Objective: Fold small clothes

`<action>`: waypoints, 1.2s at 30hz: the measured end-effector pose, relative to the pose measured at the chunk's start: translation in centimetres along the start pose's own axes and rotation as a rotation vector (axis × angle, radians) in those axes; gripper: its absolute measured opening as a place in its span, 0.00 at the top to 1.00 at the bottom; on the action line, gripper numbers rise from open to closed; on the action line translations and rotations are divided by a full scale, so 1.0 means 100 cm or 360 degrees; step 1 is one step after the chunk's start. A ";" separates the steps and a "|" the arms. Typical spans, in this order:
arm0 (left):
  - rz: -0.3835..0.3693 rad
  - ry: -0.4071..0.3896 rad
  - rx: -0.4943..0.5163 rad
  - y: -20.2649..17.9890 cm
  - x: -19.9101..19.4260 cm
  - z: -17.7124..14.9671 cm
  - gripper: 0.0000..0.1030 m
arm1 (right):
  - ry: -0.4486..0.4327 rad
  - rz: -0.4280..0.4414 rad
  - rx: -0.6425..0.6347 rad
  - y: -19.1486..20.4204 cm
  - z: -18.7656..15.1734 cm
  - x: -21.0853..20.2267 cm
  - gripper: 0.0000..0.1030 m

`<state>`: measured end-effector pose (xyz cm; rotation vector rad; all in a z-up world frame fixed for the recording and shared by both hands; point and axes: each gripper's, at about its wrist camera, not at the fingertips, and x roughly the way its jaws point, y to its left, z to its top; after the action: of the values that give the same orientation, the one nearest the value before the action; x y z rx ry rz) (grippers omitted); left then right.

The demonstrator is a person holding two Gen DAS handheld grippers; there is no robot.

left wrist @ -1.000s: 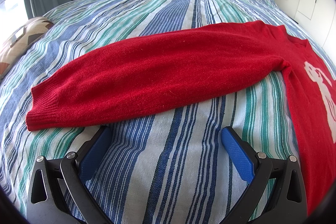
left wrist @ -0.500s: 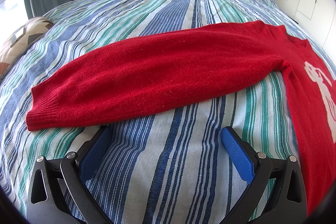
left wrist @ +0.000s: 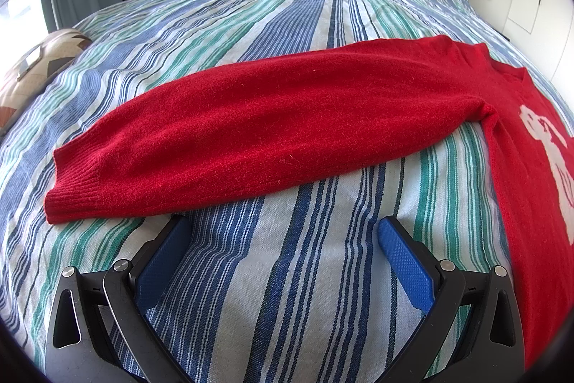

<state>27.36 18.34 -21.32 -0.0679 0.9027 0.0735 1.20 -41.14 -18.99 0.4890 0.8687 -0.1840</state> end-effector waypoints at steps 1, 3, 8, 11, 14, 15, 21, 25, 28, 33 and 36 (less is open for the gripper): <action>0.0000 0.0000 0.0000 0.001 0.000 0.000 0.00 | 0.0001 -0.0001 -0.0009 0.001 0.000 0.000 0.18; 0.0000 0.0000 0.0000 0.001 0.000 0.000 0.00 | 0.0006 -0.0008 -0.0028 0.004 -0.001 0.001 0.18; 0.0000 0.0000 0.0000 0.001 0.000 0.000 0.00 | 0.0014 -0.0020 -0.0034 0.005 -0.001 0.004 0.18; 0.0000 0.0000 0.0000 0.001 0.000 0.000 0.00 | 0.0020 -0.0028 -0.0040 0.006 -0.001 0.005 0.18; 0.0000 0.0000 0.0000 0.001 0.000 0.000 0.00 | 0.0021 -0.0025 -0.0042 0.006 -0.001 0.006 0.18; 0.0000 0.0000 0.0000 0.001 0.000 0.000 0.00 | 0.0020 -0.0023 -0.0040 0.006 -0.001 0.006 0.18; 0.0000 0.0000 0.0000 0.000 0.000 0.000 0.00 | 0.0018 -0.0015 -0.0030 0.005 0.000 0.006 0.18; 0.0000 0.0000 0.0001 0.000 0.000 0.000 0.00 | 0.0019 -0.0015 -0.0026 0.005 -0.001 0.005 0.18; 0.0000 0.0000 0.0001 0.000 0.000 0.000 0.00 | 0.0013 -0.0015 -0.0014 0.003 -0.001 0.004 0.18; 0.0000 0.0000 0.0000 0.001 0.000 0.000 0.00 | 0.0029 -0.0040 -0.0033 0.004 -0.002 0.007 0.18; 0.0000 0.0000 0.0000 0.000 0.000 0.000 0.00 | 0.0029 -0.0042 -0.0046 0.007 -0.002 0.008 0.16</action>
<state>27.36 18.36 -21.32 -0.0677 0.9029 0.0734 1.85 -40.39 -19.49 0.4531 0.8947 -0.1913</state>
